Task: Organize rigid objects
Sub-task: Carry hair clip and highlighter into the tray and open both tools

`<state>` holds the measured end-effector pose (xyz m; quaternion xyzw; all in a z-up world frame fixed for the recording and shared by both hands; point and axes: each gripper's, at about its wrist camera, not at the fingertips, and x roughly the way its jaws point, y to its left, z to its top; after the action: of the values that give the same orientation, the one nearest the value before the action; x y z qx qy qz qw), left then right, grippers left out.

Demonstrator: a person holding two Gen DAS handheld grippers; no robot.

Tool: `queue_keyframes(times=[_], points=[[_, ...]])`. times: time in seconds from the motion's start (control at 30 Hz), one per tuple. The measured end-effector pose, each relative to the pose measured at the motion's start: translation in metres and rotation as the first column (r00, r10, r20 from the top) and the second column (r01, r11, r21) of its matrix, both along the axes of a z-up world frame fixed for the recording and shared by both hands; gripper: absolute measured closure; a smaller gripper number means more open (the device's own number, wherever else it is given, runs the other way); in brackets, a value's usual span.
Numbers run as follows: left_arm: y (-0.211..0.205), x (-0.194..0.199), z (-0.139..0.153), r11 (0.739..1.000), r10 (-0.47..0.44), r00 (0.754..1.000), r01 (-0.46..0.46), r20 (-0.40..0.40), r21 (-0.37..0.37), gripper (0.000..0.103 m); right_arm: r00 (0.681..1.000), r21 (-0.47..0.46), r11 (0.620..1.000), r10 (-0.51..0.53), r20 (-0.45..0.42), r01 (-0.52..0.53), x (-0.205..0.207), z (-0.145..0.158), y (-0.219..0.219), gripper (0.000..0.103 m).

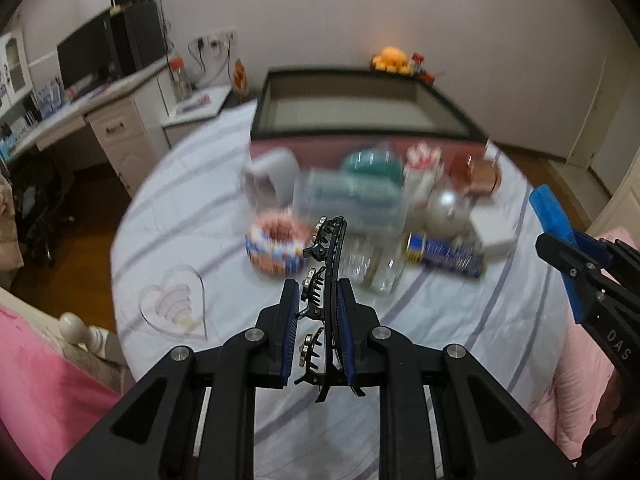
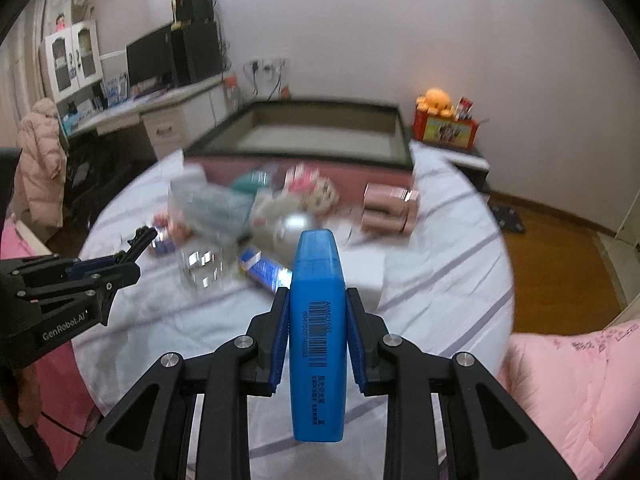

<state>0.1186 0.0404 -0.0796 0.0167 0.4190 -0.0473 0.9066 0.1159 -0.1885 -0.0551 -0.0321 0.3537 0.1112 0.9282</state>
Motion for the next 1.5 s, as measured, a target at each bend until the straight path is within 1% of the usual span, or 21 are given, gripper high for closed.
queue_keyframes(times=[0.1, 0.17, 0.33, 0.5, 0.7, 0.8, 0.93, 1.03, 1.13, 1.23, 1.37, 1.5], points=[[-0.003, -0.005, 0.026, 1.000, -0.001, 0.996, 0.000, 0.093, 0.017, 0.085, 0.997, 0.004, 1.000, -0.024, 0.071, 0.023, -0.007, 0.021, -0.006, 0.076], [-0.004, -0.009, 0.039, 1.000, -0.007, 0.991, 0.006, 0.135, 0.009, 0.085, 0.993, 0.013, 0.999, -0.038, 0.115, 0.037, -0.012, 0.034, -0.010, 0.076], [-0.005, -0.019, 0.075, 1.000, -0.009, 0.967, 0.011, 0.253, -0.004, 0.085, 0.970, 0.021, 0.998, -0.065, 0.235, 0.062, -0.031, 0.068, -0.015, 0.076], [-0.007, -0.034, 0.102, 0.999, -0.015, 0.941, 0.024, 0.339, -0.021, 0.085, 0.942, 0.035, 0.997, -0.078, 0.326, 0.071, -0.050, 0.092, -0.018, 0.076], [-0.009, -0.049, 0.117, 0.999, -0.020, 0.917, 0.032, 0.398, -0.023, 0.084, 0.917, 0.047, 0.996, -0.084, 0.389, 0.072, -0.065, 0.107, -0.019, 0.076], [-0.009, -0.052, 0.120, 0.999, -0.018, 0.912, 0.031, 0.410, -0.025, 0.084, 0.914, 0.047, 0.997, -0.080, 0.398, 0.066, -0.067, 0.109, -0.018, 0.076], [-0.009, -0.051, 0.120, 1.000, -0.012, 0.912, 0.023, 0.409, -0.021, 0.084, 0.914, 0.050, 0.997, -0.077, 0.398, 0.062, -0.066, 0.109, -0.020, 0.076], [-0.011, -0.044, 0.121, 1.000, -0.013, 0.914, 0.021, 0.406, -0.014, 0.084, 0.915, 0.048, 0.997, -0.080, 0.396, 0.066, -0.061, 0.108, -0.021, 0.076], [-0.016, -0.030, 0.120, 1.000, -0.021, 0.918, 0.025, 0.395, -0.006, 0.084, 0.915, 0.043, 0.997, -0.076, 0.396, 0.065, -0.054, 0.107, -0.022, 0.076], [-0.020, -0.002, 0.120, 1.000, -0.024, 0.927, 0.024, 0.374, 0.005, 0.084, 0.919, 0.037, 0.997, -0.077, 0.388, 0.068, -0.033, 0.106, -0.021, 0.076], [-0.025, 0.048, 0.115, 0.999, -0.024, 0.944, 0.014, 0.329, 0.032, 0.084, 0.934, 0.040, 0.997, -0.073, 0.351, 0.063, 0.010, 0.100, -0.022, 0.076], [-0.034, 0.112, 0.097, 0.995, -0.017, 0.967, -0.009, 0.253, 0.101, 0.084, 0.952, 0.045, 0.998, -0.064, 0.299, 0.053, 0.063, 0.089, -0.023, 0.076]])
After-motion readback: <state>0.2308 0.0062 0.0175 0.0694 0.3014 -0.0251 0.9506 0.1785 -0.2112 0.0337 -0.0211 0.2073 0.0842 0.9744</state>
